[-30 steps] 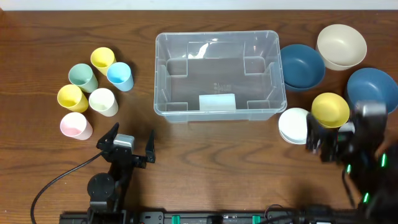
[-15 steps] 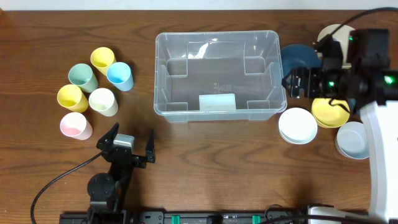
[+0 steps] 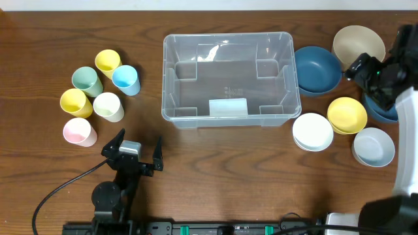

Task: Pack container
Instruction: 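Move the right gripper to the dark blue bowl and grasp its rim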

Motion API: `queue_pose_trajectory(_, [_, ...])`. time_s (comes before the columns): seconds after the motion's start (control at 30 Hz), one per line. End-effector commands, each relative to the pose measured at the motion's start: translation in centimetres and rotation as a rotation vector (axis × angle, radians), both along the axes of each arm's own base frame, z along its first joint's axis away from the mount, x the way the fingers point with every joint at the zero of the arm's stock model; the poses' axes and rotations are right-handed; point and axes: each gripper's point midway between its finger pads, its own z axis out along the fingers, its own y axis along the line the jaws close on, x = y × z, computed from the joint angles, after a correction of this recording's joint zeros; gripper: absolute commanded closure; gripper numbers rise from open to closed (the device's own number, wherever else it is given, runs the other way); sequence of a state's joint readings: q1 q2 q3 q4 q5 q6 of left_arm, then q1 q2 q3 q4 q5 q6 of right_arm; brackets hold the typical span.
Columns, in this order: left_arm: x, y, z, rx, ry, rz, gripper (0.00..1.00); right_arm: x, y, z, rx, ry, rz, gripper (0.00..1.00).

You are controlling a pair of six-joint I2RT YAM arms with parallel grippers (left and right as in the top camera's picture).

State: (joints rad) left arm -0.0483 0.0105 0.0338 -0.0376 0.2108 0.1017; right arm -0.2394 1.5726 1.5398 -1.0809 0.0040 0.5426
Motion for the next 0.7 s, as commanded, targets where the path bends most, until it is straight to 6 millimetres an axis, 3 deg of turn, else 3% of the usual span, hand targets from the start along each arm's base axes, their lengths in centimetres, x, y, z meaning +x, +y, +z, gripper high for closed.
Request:
queue_pose_trajectory(0.0, [0.0,-0.1,-1.6,-0.005,0.038,-0.009,0.02,1.2,-1.6,-2.0,-0.014,0.036,-0.12,0.14])
queue_pose_trajectory(0.2, [0.0,-0.1,-1.6,-0.005,0.038,-0.009,0.02,3.7,-2.0,-7.1,0.007,0.109,-0.113,0.17])
queue_pose_trajectory(0.37, [0.0,-0.1,-1.6,-0.005,0.038,-0.009,0.02,5.6,-0.9,-10.4,0.053,0.13,-0.055,0.22])
queue_pose_trajectory(0.67, [0.0,-0.1,-1.6,-0.005,0.038,-0.009,0.02,6.9,0.9,-13.7,0.055,0.172,-0.009,0.4])
